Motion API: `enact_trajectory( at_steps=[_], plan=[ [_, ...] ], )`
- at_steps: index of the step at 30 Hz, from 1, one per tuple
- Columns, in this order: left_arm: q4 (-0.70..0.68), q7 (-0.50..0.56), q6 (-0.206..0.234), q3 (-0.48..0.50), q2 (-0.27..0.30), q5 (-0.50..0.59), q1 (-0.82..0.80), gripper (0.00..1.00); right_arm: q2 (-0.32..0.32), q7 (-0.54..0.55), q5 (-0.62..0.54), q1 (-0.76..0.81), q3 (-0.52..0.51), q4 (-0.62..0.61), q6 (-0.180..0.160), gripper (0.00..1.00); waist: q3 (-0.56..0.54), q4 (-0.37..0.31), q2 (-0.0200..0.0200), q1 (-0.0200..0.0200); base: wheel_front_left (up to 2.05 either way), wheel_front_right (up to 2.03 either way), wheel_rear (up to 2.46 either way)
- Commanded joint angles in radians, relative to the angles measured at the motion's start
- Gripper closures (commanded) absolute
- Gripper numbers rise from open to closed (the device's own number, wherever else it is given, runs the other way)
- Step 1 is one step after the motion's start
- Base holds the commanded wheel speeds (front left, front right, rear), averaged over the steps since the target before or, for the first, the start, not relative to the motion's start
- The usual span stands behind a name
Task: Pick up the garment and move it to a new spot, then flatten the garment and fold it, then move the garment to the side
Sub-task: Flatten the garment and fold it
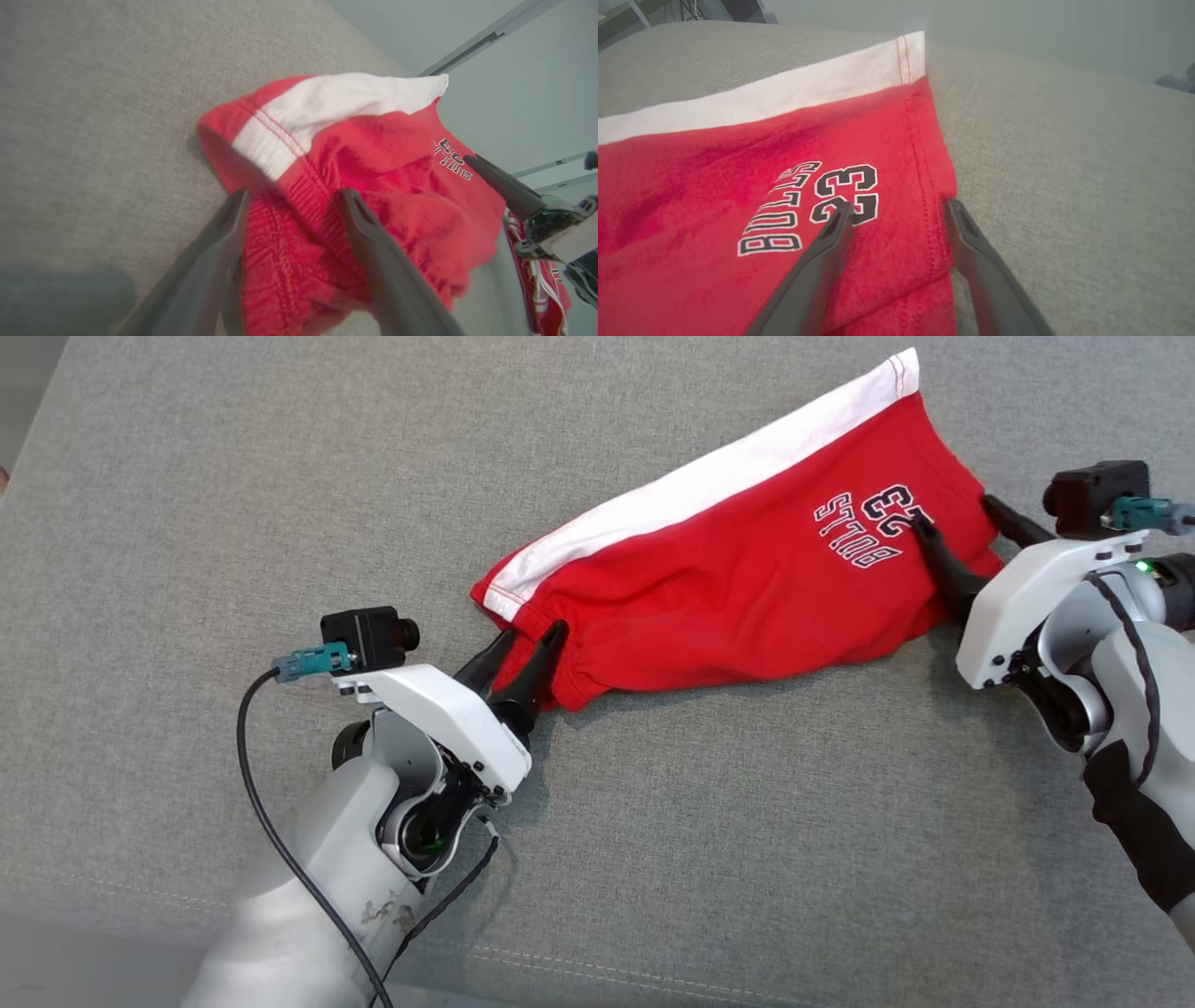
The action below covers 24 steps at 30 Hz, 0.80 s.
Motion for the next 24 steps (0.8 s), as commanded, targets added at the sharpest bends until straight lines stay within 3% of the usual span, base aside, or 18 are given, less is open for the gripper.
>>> enact_trajectory(
  at_steps=[1,6,12,16,17,18,19,20,24],
  plan=[
    [0.031,0.008,-0.017,0.018,0.011,-0.002,-0.041,0.0,0.006,0.016,0.039,-0.014,0.042,0.004,0.0,0.0,0.005,0.002,0.0,0.0,0.0,0.0,0.0],
    [0.125,0.018,-0.027,-0.004,-0.01,0.005,-0.061,0.0,0.01,0.067,0.129,-0.034,0.122,0.028,0.0,0.0,0.006,-0.005,0.0,0.0,0.0,0.0,0.0],
    [0.198,-0.002,0.008,-0.021,-0.017,0.034,-0.08,0.0,0.004,0.084,0.191,-0.059,0.18,0.047,0.0,0.0,0.006,-0.006,0.0,0.0,0.0,0.0,0.0],
    [0.235,0.046,-0.006,-0.037,-0.033,0.017,-0.079,0.0,0.011,0.097,0.229,-0.073,0.217,0.072,0.0,0.0,0.003,-0.005,0.0,0.0,0.0,0.0,0.0],
    [0.243,0.066,-0.011,-0.041,-0.037,0.009,-0.077,0.0,0.014,0.1,0.238,-0.075,0.227,0.078,0.0,0.1,0.001,-0.006,0.0,0.0,0.0,0.0,0.0],
    [0.247,0.081,-0.018,-0.044,-0.041,0.001,-0.076,0.32,0.017,0.104,0.247,-0.076,0.236,0.085,0.0,0.58,-0.001,-0.007,0.0,0.0,0.0,0.0,0.0],
    [0.251,0.088,-0.022,-0.047,-0.044,-0.003,-0.078,0.7,0.022,0.106,0.256,-0.077,0.243,0.09,0.0,0.93,-0.002,-0.009,0.0,0.0,0.0,0.0,0.0],
    [0.258,0.1,-0.026,-0.052,-0.046,-0.005,-0.078,1.0,0.025,0.105,0.264,-0.078,0.25,0.094,0.0,1.0,-0.004,-0.011,0.0,0.0,0.0,0.0,0.0],
    [0.251,0.111,-0.062,-0.064,-0.048,-0.017,-0.077,1.0,0.026,0.059,0.335,-0.067,0.259,0.086,0.0,1.0,-0.018,-0.024,0.0,0.0,0.0,0.0,0.0]
  ],
)
